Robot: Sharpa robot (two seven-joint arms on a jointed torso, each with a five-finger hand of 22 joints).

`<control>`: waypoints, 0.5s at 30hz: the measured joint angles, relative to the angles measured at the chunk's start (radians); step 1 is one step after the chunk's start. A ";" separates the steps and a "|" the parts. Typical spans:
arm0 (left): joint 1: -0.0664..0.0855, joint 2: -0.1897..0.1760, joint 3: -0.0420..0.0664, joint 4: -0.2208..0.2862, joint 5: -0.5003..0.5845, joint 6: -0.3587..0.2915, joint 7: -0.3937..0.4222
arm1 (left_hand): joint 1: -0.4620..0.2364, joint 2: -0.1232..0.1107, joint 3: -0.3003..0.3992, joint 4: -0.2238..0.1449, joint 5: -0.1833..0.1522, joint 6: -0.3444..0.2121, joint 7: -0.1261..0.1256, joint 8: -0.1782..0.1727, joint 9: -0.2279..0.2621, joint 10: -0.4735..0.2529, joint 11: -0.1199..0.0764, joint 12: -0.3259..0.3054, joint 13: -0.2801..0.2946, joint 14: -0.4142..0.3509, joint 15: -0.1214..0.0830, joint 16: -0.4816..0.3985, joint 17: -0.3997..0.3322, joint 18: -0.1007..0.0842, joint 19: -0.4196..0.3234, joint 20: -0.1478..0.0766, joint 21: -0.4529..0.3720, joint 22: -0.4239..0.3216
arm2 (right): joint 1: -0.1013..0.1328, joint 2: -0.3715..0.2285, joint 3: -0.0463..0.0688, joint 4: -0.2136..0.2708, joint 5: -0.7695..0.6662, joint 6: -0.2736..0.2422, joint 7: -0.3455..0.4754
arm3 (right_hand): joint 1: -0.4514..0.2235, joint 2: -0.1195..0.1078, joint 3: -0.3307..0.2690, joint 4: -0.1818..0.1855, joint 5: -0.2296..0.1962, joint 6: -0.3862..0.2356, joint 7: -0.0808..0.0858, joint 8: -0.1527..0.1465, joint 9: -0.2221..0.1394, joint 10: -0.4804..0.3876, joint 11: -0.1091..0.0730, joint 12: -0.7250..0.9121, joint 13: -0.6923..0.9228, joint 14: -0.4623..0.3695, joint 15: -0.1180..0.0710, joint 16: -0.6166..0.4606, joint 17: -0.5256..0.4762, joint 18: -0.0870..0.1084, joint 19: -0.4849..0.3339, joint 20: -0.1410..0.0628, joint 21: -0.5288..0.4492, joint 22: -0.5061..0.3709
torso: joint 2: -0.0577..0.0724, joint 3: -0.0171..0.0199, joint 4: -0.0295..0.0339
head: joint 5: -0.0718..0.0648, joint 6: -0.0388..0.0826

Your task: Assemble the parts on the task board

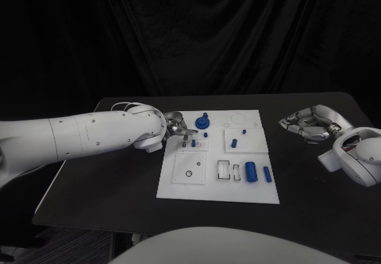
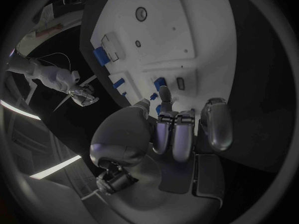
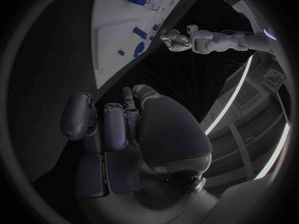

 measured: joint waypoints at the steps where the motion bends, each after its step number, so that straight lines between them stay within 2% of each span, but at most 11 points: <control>1: 0.009 -0.003 0.001 0.003 -0.003 -0.003 0.000 | 0.001 -0.001 0.000 0.000 0.000 0.000 0.000 0.000 0.001 0.000 0.000 0.000 0.000 0.000 0.000 0.000 0.000 0.000 0.000 0.000 0.000 0.000 | 0.000 0.000 0.000 0.000 0.000 0.000 0.000 | 0.000 0.000 0.000 0.000 0.000 0.000 0.000 0.000 0.000 0.000 0.000 0.000 0.000 0.000 0.000 0.000 0.000 0.000 0.000 0.000 0.000 0.000 | 0.000 0.0000 0.0000 | 0.000 0.000; 4: 0.055 -0.016 0.005 0.021 -0.019 -0.016 0.000 | 0.007 -0.007 -0.001 -0.001 0.001 -0.006 -0.005 0.000 0.009 -0.003 -0.003 0.000 0.000 -0.004 -0.004 0.000 0.000 0.000 0.002 0.002 0.004 0.000 | 0.000 -0.002 0.000 0.000 0.000 0.000 0.000 | 0.000 0.000 0.000 0.000 0.000 0.000 0.000 0.000 0.000 0.000 0.000 0.000 0.000 0.000 0.000 0.000 0.000 0.000 0.000 0.000 0.000 0.000 | 0.000 0.0000 0.0002 | -0.001 0.000; 7: 0.095 -0.034 0.006 0.041 -0.033 -0.022 0.000 | 0.046 -0.008 0.000 -0.011 0.026 -0.033 0.001 0.004 0.027 -0.003 -0.003 0.000 0.000 -0.004 -0.003 0.000 0.000 0.000 0.005 -0.002 0.008 0.000 | 0.000 -0.001 0.000 0.000 0.000 0.000 0.001 | 0.000 0.000 0.000 0.000 0.000 0.000 0.000 0.000 0.000 0.000 0.000 0.000 0.000 0.000 0.000 0.000 0.000 0.000 0.000 0.000 0.000 0.000 | 0.000 0.0000 0.0006 | 0.000 0.000; 9: 0.115 -0.045 0.006 0.050 -0.039 -0.022 -0.001 | 0.067 -0.012 0.004 -0.021 0.040 -0.046 0.002 0.005 0.037 -0.003 -0.003 0.000 0.000 -0.004 -0.003 0.000 0.000 0.000 0.009 0.002 0.008 0.000 | 0.000 0.000 0.000 0.001 0.000 0.000 0.001 | 0.000 0.000 0.000 0.000 0.000 0.000 0.000 0.000 0.000 0.000 0.000 0.000 0.000 0.000 0.000 0.000 0.000 0.000 0.000 0.000 0.000 0.000 | 0.000 0.0000 0.0009 | 0.002 0.000; 11: 0.131 -0.052 0.006 0.051 -0.045 -0.019 -0.003 | 0.072 -0.016 0.005 -0.023 0.042 -0.049 0.002 0.005 0.041 -0.003 -0.003 0.000 0.000 -0.004 -0.003 0.000 0.000 0.000 0.009 0.002 0.008 0.000 | 0.000 0.001 0.000 0.001 0.000 0.000 0.002 | 0.000 0.000 0.000 0.000 0.000 0.000 0.000 0.000 0.000 0.000 0.000 0.000 0.000 0.000 0.000 0.000 0.000 0.000 0.000 0.000 0.000 0.000 | 0.000 -0.0001 0.0008 | 0.004 0.000; 15: 0.145 -0.042 0.001 0.025 -0.052 0.006 -0.012 | 0.091 -0.013 0.012 -0.030 0.047 -0.063 0.006 0.005 0.044 -0.003 -0.003 0.000 0.000 -0.004 -0.003 0.000 0.000 0.000 0.009 0.002 0.011 0.001 | 0.000 0.005 0.000 -0.002 0.000 0.000 0.003 | 0.000 0.000 0.000 0.000 0.000 0.000 0.000 0.000 0.000 0.000 0.000 0.000 0.000 0.000 0.000 0.000 0.000 0.000 0.000 0.000 0.000 0.000 | 0.001 -0.0004 -0.0013 | 0.009 0.000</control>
